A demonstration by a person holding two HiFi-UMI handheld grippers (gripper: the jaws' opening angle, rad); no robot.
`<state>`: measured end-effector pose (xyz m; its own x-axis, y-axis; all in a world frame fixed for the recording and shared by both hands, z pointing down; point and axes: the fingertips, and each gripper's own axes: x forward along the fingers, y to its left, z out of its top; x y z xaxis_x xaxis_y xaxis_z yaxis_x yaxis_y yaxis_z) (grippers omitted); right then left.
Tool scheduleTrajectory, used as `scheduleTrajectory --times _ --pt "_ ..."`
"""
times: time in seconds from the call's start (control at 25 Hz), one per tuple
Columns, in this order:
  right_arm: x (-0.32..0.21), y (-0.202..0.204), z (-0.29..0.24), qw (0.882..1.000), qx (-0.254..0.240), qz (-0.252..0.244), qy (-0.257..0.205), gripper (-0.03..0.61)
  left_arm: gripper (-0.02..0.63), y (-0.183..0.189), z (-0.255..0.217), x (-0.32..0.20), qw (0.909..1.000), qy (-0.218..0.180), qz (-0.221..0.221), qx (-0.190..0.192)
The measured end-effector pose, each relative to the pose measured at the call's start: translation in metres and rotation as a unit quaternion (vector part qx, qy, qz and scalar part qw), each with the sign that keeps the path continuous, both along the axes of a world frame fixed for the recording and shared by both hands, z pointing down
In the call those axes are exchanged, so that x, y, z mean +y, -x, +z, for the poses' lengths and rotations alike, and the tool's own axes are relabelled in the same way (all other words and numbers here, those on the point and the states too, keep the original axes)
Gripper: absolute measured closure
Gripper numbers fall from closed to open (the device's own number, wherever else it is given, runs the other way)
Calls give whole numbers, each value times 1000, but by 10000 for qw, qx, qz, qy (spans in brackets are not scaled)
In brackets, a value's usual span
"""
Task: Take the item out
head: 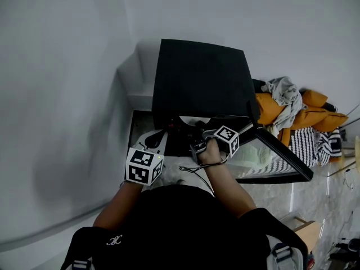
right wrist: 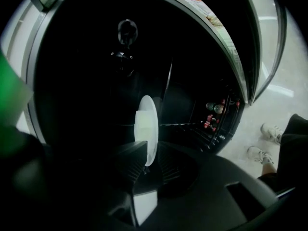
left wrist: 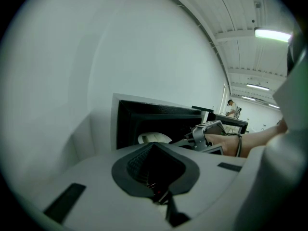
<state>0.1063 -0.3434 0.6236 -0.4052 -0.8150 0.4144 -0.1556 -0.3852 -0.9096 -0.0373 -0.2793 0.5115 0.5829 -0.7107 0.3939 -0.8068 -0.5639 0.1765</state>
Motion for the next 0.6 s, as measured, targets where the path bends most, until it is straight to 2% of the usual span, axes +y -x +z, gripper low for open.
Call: scheduleTrajectory --times 0.36,0.6 --pt "-8 8 12 9995 -251 100 188 518 614 11 1 -1 10000 17 -83 -45" --pt "-14 8 11 9992 -363 158 72 531 614 15 3 -1 9999 55 -102 -55"
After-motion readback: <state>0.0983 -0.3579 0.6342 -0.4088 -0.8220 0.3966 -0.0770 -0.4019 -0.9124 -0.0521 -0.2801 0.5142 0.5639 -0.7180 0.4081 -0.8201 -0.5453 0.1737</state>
